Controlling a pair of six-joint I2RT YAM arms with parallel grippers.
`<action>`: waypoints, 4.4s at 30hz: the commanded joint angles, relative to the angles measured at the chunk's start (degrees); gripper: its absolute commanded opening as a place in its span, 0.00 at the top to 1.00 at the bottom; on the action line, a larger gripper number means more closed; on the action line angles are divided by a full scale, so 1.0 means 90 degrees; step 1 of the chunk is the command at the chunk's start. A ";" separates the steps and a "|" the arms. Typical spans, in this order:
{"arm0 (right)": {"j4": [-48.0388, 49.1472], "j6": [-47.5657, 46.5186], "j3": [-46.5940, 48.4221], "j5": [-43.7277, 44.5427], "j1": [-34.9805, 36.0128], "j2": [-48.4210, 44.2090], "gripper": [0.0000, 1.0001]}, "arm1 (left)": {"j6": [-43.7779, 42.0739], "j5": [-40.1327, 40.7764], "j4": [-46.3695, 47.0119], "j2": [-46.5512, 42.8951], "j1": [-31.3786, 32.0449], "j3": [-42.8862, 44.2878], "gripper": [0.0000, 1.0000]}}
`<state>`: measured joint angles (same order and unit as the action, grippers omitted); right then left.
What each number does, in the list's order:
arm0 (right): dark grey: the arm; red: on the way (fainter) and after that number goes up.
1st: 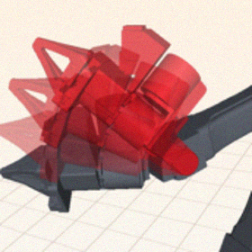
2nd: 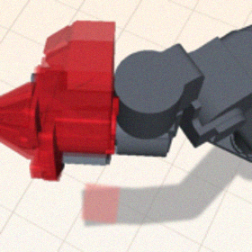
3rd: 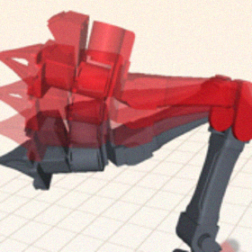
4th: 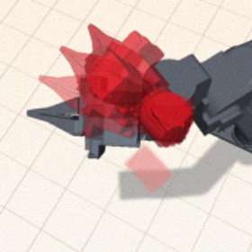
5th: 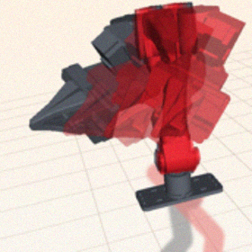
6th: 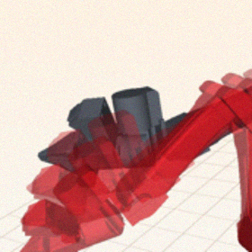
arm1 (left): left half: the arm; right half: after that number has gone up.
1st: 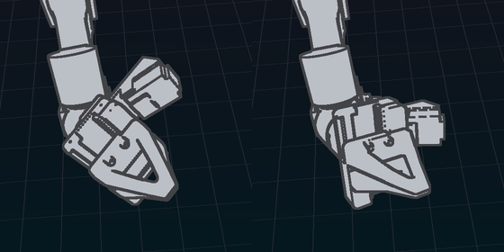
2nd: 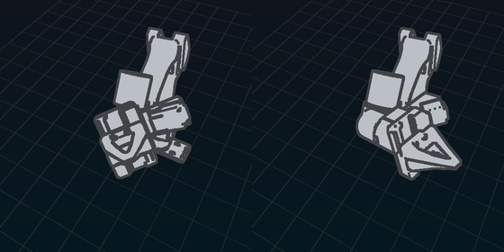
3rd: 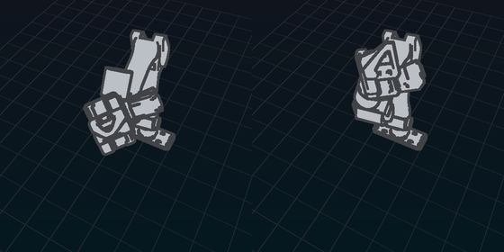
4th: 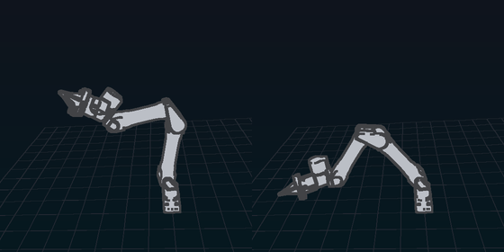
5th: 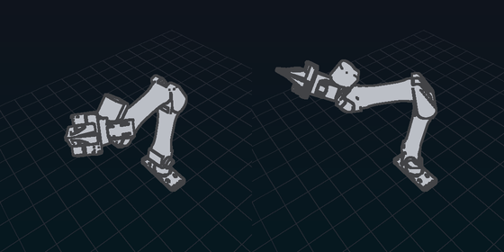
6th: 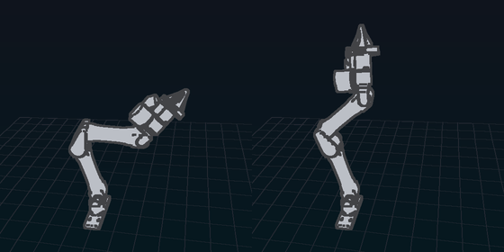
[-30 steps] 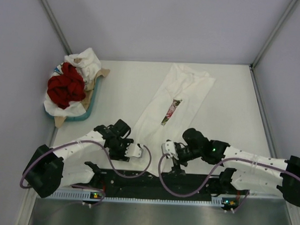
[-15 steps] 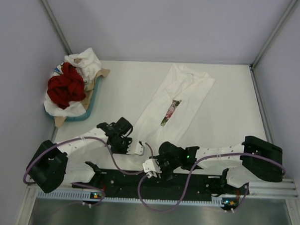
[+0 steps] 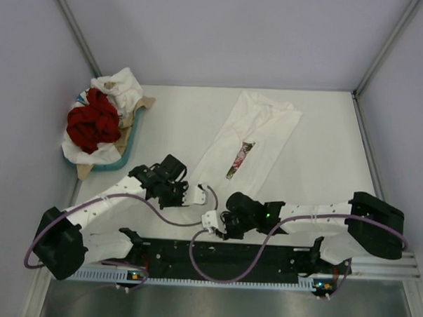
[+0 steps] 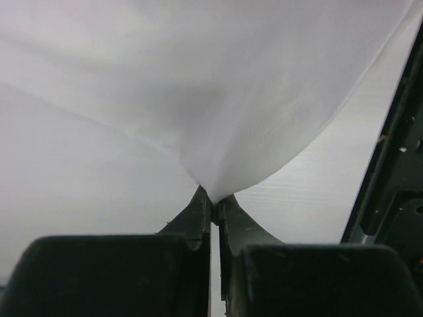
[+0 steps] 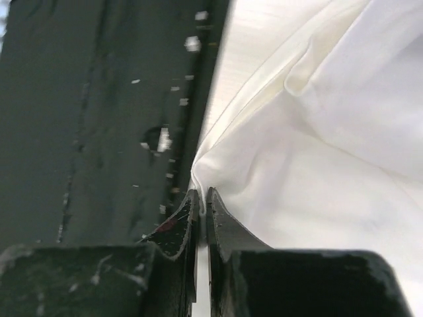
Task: Fold and stack the t-shirts
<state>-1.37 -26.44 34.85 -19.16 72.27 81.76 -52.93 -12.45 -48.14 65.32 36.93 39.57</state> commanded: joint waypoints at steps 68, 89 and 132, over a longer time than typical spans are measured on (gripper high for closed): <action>-0.0638 0.4496 0.1919 -0.0506 -0.7073 -0.0519 0.74 | 0.1428 -0.0295 0.1394 0.4843 -0.0607 0.6319 0.56; -0.1136 0.6024 0.2592 -0.0713 -0.7892 0.2175 0.92 | 0.1242 0.0622 0.1590 0.4384 -0.0021 0.3397 0.63; -0.1322 -0.2591 -0.0279 0.1767 -0.3020 -0.0666 0.86 | -0.0819 -0.0384 0.2439 0.3621 -0.0255 0.2019 1.00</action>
<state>-11.99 -50.65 30.98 -5.63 44.47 74.02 -61.28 -15.07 -23.33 96.71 34.17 55.48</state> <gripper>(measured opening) 0.299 0.173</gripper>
